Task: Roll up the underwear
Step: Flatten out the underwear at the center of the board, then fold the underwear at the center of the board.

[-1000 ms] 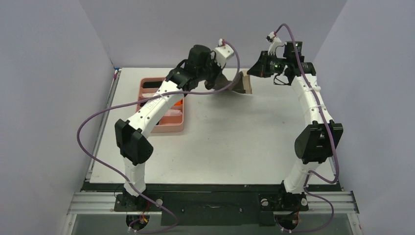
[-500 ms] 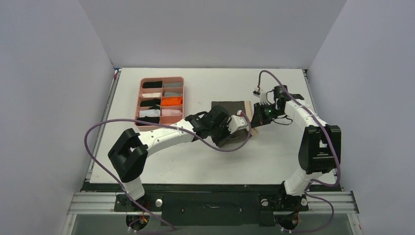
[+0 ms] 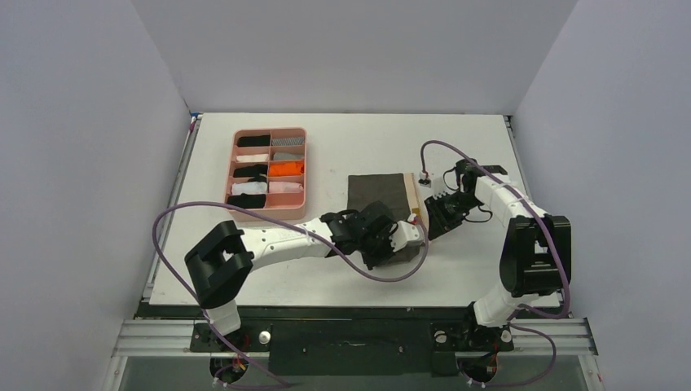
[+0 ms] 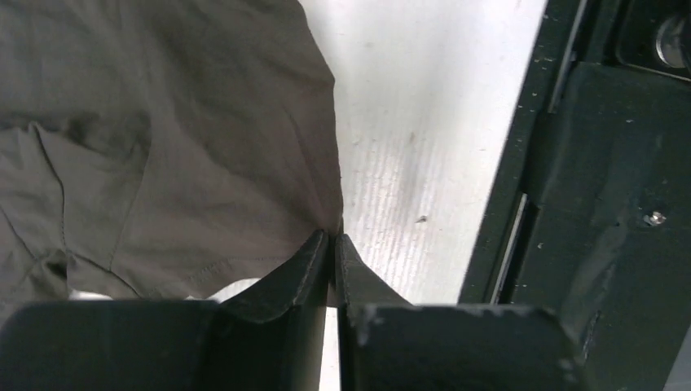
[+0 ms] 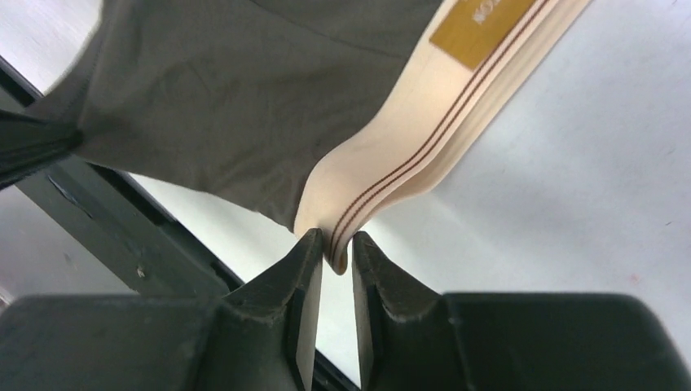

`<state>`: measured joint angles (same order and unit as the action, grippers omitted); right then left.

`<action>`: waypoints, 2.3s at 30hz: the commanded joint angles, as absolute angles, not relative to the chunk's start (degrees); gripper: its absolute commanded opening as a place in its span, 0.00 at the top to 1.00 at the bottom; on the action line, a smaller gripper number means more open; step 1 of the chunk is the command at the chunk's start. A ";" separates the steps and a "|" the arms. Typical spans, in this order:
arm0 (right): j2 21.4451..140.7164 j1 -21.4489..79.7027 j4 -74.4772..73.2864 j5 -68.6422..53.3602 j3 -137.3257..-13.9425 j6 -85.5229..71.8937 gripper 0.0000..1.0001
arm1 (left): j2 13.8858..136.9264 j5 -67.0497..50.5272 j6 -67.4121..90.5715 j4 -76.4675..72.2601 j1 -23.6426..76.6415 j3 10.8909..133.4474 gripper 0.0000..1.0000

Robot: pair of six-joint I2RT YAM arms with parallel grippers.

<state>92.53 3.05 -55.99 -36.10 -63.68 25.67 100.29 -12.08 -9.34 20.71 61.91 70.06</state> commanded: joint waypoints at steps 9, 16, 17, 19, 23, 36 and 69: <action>85.54 2.62 -67.64 -29.47 -62.81 35.19 0.49 | 101.18 -16.92 -10.83 22.08 64.99 69.39 0.40; 84.77 0.95 -66.06 -28.70 -63.20 33.80 0.49 | 99.32 -12.50 -13.06 20.78 64.09 66.77 0.33; 85.31 0.65 -65.12 -28.72 -63.15 33.10 0.49 | 99.36 -11.61 -13.38 20.16 64.12 66.57 0.32; 86.18 -0.76 -63.99 -28.86 -63.21 32.12 0.49 | 100.17 -10.60 -14.05 19.74 64.41 66.60 0.32; 87.88 -5.08 -63.02 -29.94 -64.01 31.49 0.49 | 102.51 -10.10 -14.93 19.94 65.23 67.60 0.33; 88.32 -9.05 -59.98 -33.41 -64.35 29.22 0.48 | 107.78 -1.37 -14.78 20.54 69.37 70.83 0.51; 116.95 12.12 -44.37 -19.44 -96.46 13.24 0.48 | 101.52 -1.24 -21.98 25.48 62.71 56.57 0.98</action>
